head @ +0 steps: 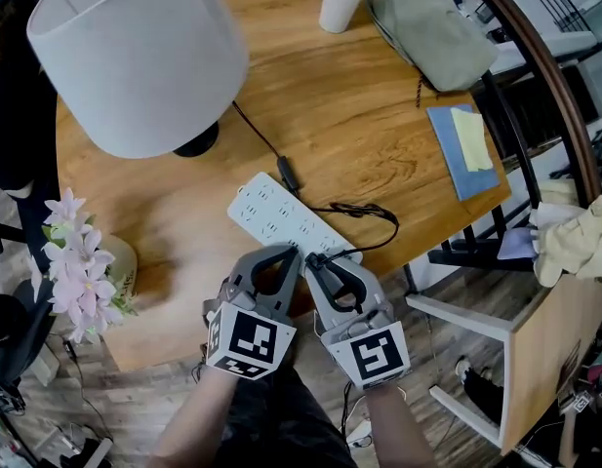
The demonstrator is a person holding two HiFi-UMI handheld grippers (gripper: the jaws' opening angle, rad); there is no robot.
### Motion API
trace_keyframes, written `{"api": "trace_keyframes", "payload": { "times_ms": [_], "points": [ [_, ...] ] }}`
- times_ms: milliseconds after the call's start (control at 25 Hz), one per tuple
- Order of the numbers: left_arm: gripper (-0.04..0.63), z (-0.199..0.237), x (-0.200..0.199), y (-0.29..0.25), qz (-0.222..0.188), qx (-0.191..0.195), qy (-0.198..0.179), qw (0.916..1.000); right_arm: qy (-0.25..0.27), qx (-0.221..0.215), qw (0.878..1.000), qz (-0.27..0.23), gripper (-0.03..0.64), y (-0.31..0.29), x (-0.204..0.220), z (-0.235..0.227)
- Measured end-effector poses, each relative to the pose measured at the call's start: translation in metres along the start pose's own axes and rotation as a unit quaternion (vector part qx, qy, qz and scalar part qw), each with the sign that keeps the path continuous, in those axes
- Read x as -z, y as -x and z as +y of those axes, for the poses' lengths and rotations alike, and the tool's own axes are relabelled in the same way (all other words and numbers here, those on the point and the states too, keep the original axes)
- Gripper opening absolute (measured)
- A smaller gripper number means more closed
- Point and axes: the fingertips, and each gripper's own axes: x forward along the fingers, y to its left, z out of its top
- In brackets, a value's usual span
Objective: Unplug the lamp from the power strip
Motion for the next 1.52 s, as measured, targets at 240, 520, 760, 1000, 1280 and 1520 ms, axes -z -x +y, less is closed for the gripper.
{"api": "trace_keyframes", "payload": {
  "times_ms": [240, 520, 760, 1000, 1280, 1520],
  "points": [
    [-0.003, 0.000, 0.001, -0.003, 0.021, -0.009, -0.045, 0.9987, 0.017, 0.017, 1.000, 0.009, 0.072, -0.001, 0.000, -0.001],
    [-0.003, 0.000, 0.001, -0.003, 0.022, -0.014, -0.040, 0.9989, 0.044, 0.044, 0.998, 0.008, 0.071, 0.000, 0.001, 0.005],
    [-0.005, 0.000, 0.001, -0.003, 0.024, -0.010, -0.039, 0.9989, -0.045, 0.031, 0.998, -0.015, 0.071, 0.002, 0.000, -0.008],
    [-0.003, -0.001, 0.001, -0.003, 0.030, -0.011, -0.042, 0.9986, 0.045, 0.062, 0.997, 0.000, 0.071, 0.001, 0.000, 0.005],
    [-0.003, 0.000, 0.002, -0.002, 0.028, -0.008, -0.040, 0.9987, -0.041, 0.041, 0.998, -0.027, 0.071, 0.003, 0.000, -0.005],
    [-0.003, 0.001, 0.001, -0.004, 0.030, -0.009, -0.037, 0.9988, 0.027, 0.052, 0.998, -0.010, 0.069, 0.000, -0.003, 0.004]
  ]
}}
